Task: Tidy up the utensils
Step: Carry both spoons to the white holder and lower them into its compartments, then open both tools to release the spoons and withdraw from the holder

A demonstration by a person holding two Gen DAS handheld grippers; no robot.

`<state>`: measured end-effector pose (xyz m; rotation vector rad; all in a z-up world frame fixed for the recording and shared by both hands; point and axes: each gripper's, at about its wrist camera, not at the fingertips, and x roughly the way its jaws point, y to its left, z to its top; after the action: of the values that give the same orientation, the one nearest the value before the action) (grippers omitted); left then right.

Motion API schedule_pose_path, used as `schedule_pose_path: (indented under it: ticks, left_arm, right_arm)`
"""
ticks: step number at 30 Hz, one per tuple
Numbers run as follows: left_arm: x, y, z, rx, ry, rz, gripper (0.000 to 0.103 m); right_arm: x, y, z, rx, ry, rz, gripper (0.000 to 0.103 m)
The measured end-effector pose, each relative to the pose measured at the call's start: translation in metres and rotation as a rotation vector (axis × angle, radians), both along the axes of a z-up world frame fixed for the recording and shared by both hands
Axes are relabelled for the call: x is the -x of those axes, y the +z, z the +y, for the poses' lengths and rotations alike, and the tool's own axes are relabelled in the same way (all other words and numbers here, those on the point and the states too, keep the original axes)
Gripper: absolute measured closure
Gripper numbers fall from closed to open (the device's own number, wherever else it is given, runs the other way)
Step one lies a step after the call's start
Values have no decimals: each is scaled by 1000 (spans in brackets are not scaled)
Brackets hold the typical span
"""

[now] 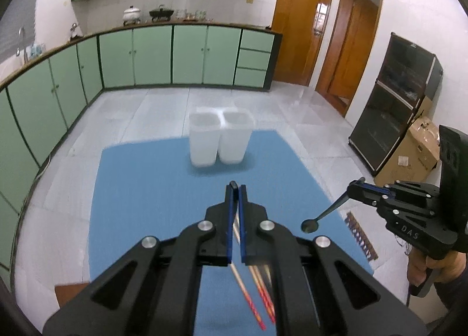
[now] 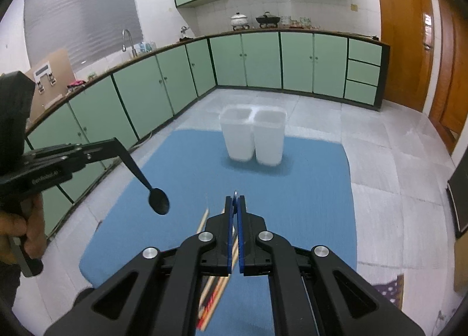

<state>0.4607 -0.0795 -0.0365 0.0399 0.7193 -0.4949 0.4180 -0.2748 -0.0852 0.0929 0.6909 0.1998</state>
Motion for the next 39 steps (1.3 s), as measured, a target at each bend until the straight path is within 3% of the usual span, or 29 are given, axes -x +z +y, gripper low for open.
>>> schedule_pose_path:
  ticks: [8,13,18,24,28,34,36,39]
  left_arm:
    - [-81,42,-19,23,24,-64,101]
    - [-132,48,-31,49,58,-84,101]
    - [-178,33,-47,42,73,-82,101]
    - [-216,0,-59,33,82,-65,101]
    - [-228,-28,-61,26,82,-24,101]
    - [-228,-51,-53,6,91,1,99]
    - [-228,-50,-49,8,98,4,96]
    - [-217,-40,-43,5,108,-15,82]
  right_arm:
    - [-93,50,-11,-53,-26,-20,100]
    - [-153,65,-21,-69,-65,-46,100]
    - [-205,53,-29,-60,-104,-51,100]
    - [-249,15,-36,-35,-126,-23,100]
    - [-262,-16,-35,-22,-120,30,100]
    - [-256,-37,-40,-28,-134,52,98]
    - [-251,-36,-43,-34,-136,50,94]
    - [-240,-26,-45,-35,-140,35,91]
